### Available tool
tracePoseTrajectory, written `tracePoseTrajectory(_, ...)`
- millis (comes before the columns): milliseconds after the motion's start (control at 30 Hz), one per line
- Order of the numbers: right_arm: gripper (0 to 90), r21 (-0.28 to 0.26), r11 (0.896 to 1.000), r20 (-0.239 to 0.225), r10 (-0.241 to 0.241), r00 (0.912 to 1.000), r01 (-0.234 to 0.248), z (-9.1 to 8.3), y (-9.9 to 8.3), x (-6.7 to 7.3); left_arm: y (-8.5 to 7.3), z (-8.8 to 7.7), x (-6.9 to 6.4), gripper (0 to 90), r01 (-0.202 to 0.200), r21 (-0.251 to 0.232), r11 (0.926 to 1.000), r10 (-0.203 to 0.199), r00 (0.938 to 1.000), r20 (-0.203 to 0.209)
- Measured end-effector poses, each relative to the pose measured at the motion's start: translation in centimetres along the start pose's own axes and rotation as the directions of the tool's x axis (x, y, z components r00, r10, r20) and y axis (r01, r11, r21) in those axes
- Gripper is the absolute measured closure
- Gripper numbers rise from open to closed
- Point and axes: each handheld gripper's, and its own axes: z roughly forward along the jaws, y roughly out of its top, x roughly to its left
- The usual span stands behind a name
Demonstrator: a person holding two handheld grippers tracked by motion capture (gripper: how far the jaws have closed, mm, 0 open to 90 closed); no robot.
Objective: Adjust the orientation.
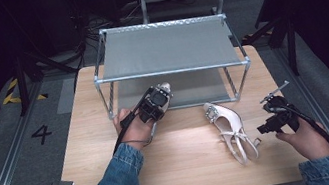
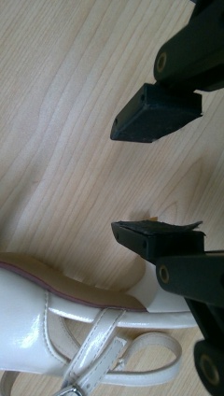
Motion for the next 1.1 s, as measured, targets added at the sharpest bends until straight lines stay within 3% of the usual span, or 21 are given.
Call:
tracePoseTrajectory(367, 49.2, 0.011, 1.000, -0.009, -0.006, 0.9999, 0.006, 0.3, 0.0, 0.3, 2.1, 1.1, 0.5, 85.1, -0.002, 0.017, 0.9999, 0.002, 0.9998, -0.017)
tracePoseTrajectory(600, 49.2, 0.011, 1.000, -0.006, -0.009, 0.9999, 0.009, 0.2, -0.2, 0.5, 3.4, 1.9, 0.8, 85.1, -0.046, 0.030, 0.9985, 0.047, 0.9979, -0.044)
tracePoseTrajectory(667, 49.1, 0.004, 1.000, -0.004, -0.013, 0.9999, 0.013, 0.2, -0.3, 0.5, 3.6, 2.3, 0.5, 85.1, -0.007, 0.031, 0.9995, 0.008, 0.9994, -0.035)
tracePoseTrajectory(767, 49.0, 0.004, 1.000, -0.003, -0.006, 1.0000, 0.006, 0.2, -0.6, 0.5, 4.1, 2.6, 0.4, 85.1, -0.026, 0.044, 0.9987, 0.028, 0.9987, -0.044)
tracePoseTrajectory(933, 49.0, 0.003, 1.000, 0.002, 0.005, 1.0000, -0.005, 0.0, -1.3, 0.3, 5.0, 3.2, 0.3, 85.0, -0.014, 0.050, 0.9986, 0.017, 0.9979, -0.063)
tracePoseTrajectory(1033, 49.1, 0.003, 1.000, 0.005, 0.011, 0.9999, -0.011, -0.2, -1.6, 0.2, 5.3, 3.5, 0.3, 85.0, -0.042, 0.056, 0.9976, 0.046, 0.9957, -0.080)
tracePoseTrajectory(1100, 49.0, 0.001, 1.000, 0.010, 0.017, 0.9998, -0.017, -0.3, -2.0, 0.1, 5.6, 4.1, 0.0, 84.7, -0.028, 0.070, 0.9971, 0.035, 0.9955, -0.089)
